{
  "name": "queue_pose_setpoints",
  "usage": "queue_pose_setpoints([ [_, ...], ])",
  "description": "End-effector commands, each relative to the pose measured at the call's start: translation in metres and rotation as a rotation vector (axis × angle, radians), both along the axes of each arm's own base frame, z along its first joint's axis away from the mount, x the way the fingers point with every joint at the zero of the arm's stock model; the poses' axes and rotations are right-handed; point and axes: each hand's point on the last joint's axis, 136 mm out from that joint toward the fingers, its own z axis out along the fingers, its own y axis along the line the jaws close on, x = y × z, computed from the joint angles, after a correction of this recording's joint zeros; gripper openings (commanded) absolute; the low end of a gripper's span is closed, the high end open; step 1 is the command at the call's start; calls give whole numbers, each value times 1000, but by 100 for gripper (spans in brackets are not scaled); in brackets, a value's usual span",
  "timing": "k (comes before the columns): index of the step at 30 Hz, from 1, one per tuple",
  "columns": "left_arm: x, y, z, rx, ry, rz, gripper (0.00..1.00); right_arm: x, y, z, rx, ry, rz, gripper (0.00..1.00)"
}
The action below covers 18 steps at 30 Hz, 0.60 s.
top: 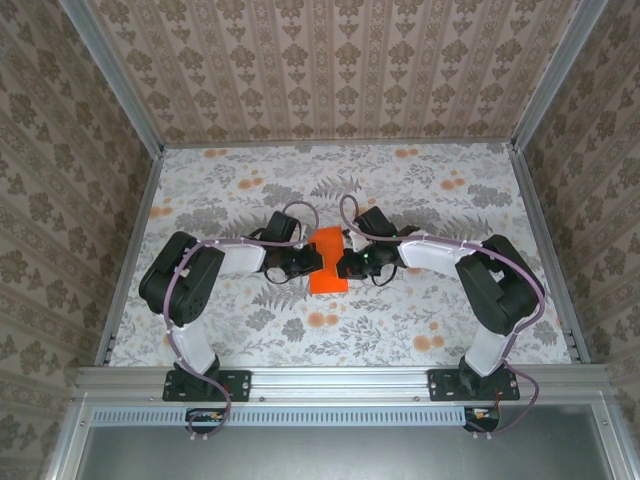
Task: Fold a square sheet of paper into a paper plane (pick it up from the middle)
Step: Fold the triangle a second time at the center of the table.
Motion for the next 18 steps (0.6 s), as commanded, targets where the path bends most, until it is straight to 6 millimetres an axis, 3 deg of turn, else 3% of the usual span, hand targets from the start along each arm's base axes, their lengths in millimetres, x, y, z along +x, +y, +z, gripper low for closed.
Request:
queue_pose_setpoints([
  [1, -8, 9, -20, 58, 56, 30, 0, 7, 13, 1, 20, 7, 6, 4],
  [12, -15, 16, -31, 103, 87, 25, 0, 12, 22, -29, -6, 82, 21, 3],
  [18, -19, 26, -39, 159, 117, 37, 0, -3, 6, -47, -60, 113, 28, 3],
])
